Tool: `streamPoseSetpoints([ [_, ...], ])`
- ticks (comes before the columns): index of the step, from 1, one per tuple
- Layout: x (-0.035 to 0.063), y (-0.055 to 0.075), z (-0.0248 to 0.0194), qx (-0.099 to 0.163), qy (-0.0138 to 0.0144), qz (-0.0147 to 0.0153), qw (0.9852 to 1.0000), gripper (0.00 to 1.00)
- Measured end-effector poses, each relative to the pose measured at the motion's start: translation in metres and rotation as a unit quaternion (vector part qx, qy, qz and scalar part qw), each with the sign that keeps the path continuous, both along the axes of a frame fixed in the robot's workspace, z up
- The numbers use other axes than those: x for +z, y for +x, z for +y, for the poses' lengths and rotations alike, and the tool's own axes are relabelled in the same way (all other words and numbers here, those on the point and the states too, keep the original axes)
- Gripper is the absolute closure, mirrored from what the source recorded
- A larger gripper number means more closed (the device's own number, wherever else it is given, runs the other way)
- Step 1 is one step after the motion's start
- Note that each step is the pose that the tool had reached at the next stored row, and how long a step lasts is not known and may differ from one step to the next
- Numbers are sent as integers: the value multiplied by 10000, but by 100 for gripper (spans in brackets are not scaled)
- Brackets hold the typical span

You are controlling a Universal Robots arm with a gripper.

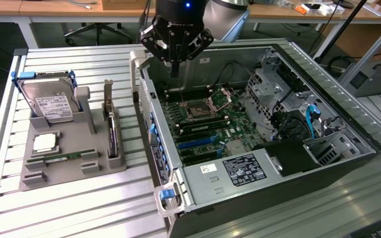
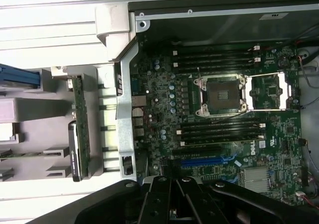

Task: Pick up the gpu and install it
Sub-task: 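Reach for the gpu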

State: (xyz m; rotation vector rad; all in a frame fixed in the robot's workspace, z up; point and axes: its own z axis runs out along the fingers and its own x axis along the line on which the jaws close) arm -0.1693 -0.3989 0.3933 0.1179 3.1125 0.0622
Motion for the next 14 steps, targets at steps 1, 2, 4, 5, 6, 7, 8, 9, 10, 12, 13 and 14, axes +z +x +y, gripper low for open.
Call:
streamPoseSetpoints([
  [1, 0, -3, 0, 0, -1, 0, 10000, 89],
  [2, 0, -5, 0, 0, -1, 0, 10000, 89],
  [4, 0, -14, 0, 0, -2, 0, 10000, 89],
  [5, 0, -16, 0, 0, -3, 0, 10000, 89],
  [6, 0, -18, 0, 0, -3, 0, 10000, 89],
  [7, 0, -20, 0, 0, -4, 0, 10000, 89],
  [8, 0, -23, 0, 0, -4, 0, 10000, 89],
  [9, 0, -25, 0, 0, -5, 0, 10000, 89],
  [10, 0, -28, 0, 0, -5, 0, 10000, 89],
  [12, 0, -32, 0, 0, -8, 0, 10000, 89],
  [13, 0, -35, 0, 0, -11, 0, 10000, 89],
  [14, 0, -37, 0, 0, -14, 0, 10000, 89],
])
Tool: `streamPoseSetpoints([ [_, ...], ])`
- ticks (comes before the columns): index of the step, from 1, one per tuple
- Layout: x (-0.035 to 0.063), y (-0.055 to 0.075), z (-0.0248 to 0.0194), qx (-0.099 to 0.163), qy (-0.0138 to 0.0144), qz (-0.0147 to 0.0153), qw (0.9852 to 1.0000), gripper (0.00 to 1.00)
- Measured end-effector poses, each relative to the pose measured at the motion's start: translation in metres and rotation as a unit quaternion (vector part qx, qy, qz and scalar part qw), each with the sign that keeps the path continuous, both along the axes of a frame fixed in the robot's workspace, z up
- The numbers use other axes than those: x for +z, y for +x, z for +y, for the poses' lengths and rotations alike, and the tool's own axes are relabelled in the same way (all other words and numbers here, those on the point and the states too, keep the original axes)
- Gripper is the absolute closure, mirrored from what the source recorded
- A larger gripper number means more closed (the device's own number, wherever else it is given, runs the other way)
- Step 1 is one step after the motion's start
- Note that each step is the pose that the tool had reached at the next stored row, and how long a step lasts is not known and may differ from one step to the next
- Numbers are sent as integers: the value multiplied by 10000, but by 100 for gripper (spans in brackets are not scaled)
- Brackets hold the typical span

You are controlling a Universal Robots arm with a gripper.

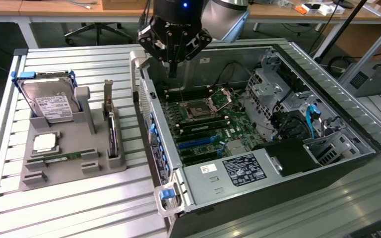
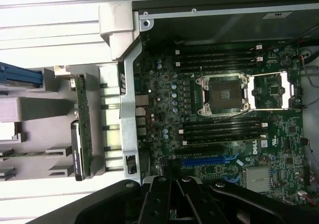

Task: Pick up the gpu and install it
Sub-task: 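Reach for the gpu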

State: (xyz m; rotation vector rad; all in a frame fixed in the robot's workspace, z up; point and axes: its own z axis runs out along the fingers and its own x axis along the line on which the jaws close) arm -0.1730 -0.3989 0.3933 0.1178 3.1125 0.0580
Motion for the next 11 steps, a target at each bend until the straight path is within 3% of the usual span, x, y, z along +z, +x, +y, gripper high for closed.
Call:
streamPoseSetpoints([
  [11, 0, -36, 0, 0, -8, 0, 10000, 89],
])
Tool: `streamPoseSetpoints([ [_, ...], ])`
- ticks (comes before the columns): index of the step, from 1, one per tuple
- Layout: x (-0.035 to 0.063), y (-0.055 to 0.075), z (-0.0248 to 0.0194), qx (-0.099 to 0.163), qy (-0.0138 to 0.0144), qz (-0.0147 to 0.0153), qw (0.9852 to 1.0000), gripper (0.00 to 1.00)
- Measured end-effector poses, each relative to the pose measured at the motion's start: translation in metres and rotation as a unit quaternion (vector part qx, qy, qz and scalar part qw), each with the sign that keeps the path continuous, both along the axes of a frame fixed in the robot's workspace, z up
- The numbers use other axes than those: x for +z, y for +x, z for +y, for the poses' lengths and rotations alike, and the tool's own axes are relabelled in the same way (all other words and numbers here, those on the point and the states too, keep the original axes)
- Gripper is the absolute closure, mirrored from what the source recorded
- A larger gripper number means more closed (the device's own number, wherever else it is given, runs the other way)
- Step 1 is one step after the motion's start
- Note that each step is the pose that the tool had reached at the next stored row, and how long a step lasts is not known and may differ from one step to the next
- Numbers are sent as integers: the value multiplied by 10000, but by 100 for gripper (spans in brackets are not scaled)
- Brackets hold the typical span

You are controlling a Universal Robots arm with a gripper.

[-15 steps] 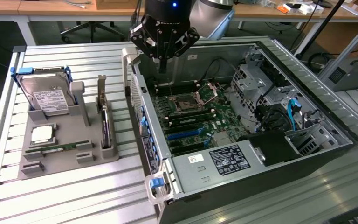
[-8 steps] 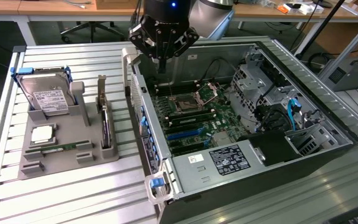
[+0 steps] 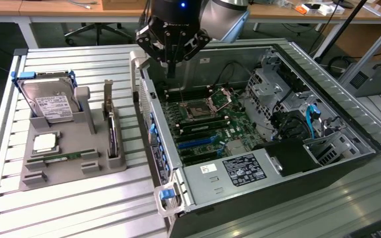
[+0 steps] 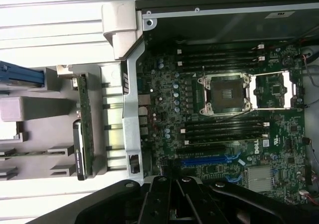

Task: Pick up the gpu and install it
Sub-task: 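Reach for the gpu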

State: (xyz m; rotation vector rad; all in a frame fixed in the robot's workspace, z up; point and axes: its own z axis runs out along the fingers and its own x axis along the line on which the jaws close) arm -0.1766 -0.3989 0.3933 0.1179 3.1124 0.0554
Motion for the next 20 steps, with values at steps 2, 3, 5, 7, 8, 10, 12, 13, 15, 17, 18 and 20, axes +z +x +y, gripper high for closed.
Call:
streamPoseSetpoints([
  [2, 0, -9, 0, 0, -1, 0, 10000, 89],
  [3, 0, -13, 0, 0, -1, 0, 10000, 89],
  [5, 0, -22, 0, 0, -2, 0, 10000, 89],
  [7, 0, -31, 0, 0, -2, 0, 10000, 89],
  [8, 0, -39, 0, 0, -3, 0, 10000, 89],
  [10, 0, -53, 0, 0, -4, 0, 10000, 89],
  [12, 0, -64, 0, 0, -4, 0, 10000, 89],
  [13, 0, -69, 0, 0, -4, 0, 10000, 89],
  [15, 0, -77, 0, 0, -5, 0, 10000, 89],
  [17, -1, -85, 0, 1, -5, -1, 10000, 89],
  [18, 0, -89, 0, 0, -6, 0, 10000, 89],
  [20, 0, -96, 0, 0, -7, 0, 10000, 89],
])
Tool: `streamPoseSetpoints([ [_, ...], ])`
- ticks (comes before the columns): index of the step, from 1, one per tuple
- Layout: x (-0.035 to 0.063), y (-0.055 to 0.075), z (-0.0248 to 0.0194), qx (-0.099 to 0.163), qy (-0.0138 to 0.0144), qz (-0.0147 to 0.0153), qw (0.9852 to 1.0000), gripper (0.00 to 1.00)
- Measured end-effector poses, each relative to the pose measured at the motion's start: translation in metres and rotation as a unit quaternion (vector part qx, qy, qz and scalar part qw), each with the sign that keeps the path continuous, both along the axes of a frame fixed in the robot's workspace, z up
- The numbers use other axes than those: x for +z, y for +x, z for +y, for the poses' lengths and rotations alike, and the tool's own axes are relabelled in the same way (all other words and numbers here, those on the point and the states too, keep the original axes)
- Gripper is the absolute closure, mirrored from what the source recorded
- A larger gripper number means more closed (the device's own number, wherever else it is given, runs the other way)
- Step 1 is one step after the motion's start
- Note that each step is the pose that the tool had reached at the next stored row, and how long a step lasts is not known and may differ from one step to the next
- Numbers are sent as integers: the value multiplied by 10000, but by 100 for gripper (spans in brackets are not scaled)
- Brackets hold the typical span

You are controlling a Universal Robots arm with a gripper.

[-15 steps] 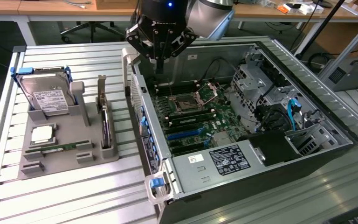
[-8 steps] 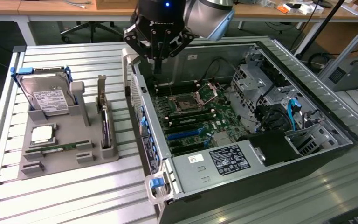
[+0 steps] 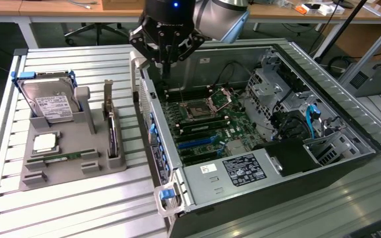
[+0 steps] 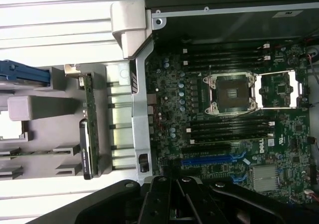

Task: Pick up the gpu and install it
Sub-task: 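Reach for the gpu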

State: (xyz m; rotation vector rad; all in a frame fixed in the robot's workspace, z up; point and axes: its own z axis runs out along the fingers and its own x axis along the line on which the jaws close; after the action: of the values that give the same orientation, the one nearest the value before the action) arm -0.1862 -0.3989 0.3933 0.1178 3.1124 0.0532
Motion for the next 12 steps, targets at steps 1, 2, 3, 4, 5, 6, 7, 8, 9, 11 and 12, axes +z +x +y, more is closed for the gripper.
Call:
streamPoseSetpoints([
  [1, 0, -5, 0, 0, -1, 0, 10000, 89],
  [2, 0, -9, 0, 0, -1, 0, 10000, 89],
  [3, 0, -11, 0, 0, -2, 0, 10000, 89],
  [4, 0, -14, 0, 0, -2, 0, 10000, 89],
  [5, 0, -17, 0, 0, -3, 0, 10000, 89],
  [6, 0, -21, 0, 0, -4, 0, 10000, 89],
  [7, 0, -24, 0, 0, -4, 0, 10000, 89],
  [8, 0, -28, 0, 0, -5, 0, 10000, 89],
  [9, 0, -31, 0, 0, -5, 0, 10000, 89],
  [11, 0, -36, 0, 0, -7, 0, 10000, 89],
  [12, 0, -39, 0, 0, -8, 0, 10000, 89],
])
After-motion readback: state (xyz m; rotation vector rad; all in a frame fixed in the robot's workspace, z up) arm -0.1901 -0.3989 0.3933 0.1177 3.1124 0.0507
